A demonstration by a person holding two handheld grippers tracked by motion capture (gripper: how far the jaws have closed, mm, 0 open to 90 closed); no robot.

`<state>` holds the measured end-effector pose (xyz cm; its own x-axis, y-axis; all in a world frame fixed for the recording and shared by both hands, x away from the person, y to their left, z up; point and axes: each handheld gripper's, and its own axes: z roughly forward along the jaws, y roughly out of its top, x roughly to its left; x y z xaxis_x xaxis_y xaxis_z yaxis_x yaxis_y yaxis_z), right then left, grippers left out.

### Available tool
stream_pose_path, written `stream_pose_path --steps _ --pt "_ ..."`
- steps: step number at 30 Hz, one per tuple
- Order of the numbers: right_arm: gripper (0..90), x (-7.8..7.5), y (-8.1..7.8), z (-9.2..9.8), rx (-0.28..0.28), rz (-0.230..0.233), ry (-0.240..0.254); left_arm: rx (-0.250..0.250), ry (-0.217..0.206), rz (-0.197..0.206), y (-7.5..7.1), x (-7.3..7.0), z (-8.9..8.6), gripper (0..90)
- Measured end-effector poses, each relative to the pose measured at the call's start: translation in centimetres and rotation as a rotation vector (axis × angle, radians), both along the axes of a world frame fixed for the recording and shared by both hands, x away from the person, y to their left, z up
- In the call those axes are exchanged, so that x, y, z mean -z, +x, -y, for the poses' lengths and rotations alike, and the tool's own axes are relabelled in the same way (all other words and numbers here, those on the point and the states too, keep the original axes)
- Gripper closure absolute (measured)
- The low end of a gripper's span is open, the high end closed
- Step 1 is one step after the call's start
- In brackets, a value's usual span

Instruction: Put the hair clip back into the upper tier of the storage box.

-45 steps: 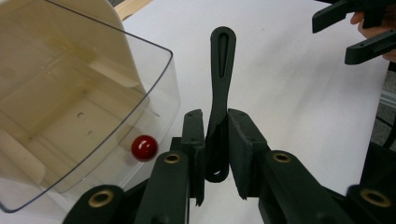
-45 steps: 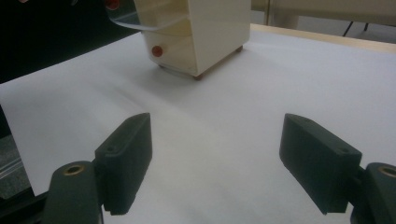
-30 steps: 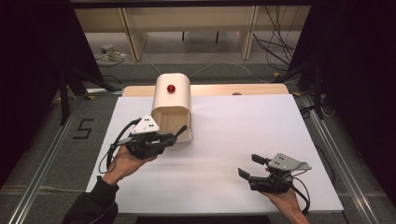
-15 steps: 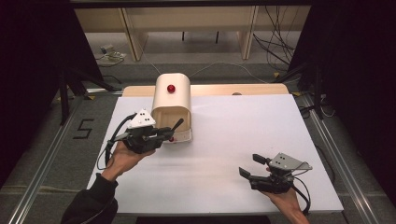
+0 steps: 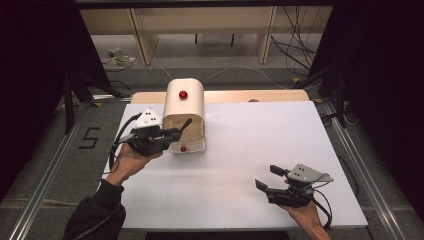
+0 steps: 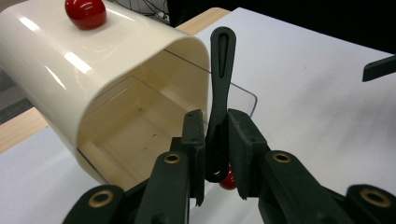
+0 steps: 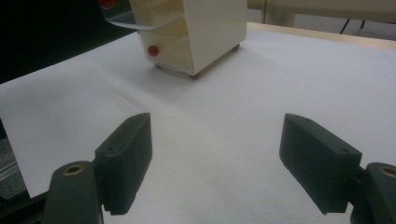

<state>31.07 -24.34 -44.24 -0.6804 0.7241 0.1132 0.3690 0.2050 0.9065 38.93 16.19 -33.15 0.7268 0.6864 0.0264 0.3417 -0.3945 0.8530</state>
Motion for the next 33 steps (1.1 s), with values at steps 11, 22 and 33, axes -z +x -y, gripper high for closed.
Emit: stream_pose_path --steps 11,22,33 --pt "26.3 0.0 0.1 0.0 -0.004 0.004 -0.002 -0.013 0.03 -0.014 0.9 0.0 -0.3 76.7" --pt "26.3 0.0 0.0 0.0 -0.005 0.004 -0.001 -0.022 0.06 -0.035 1.8 0.5 -0.1 76.7" --pt "26.4 0.0 0.1 -0.1 -0.006 0.004 -0.002 -0.03 0.083 -0.062 2.3 0.8 -0.3 76.5"
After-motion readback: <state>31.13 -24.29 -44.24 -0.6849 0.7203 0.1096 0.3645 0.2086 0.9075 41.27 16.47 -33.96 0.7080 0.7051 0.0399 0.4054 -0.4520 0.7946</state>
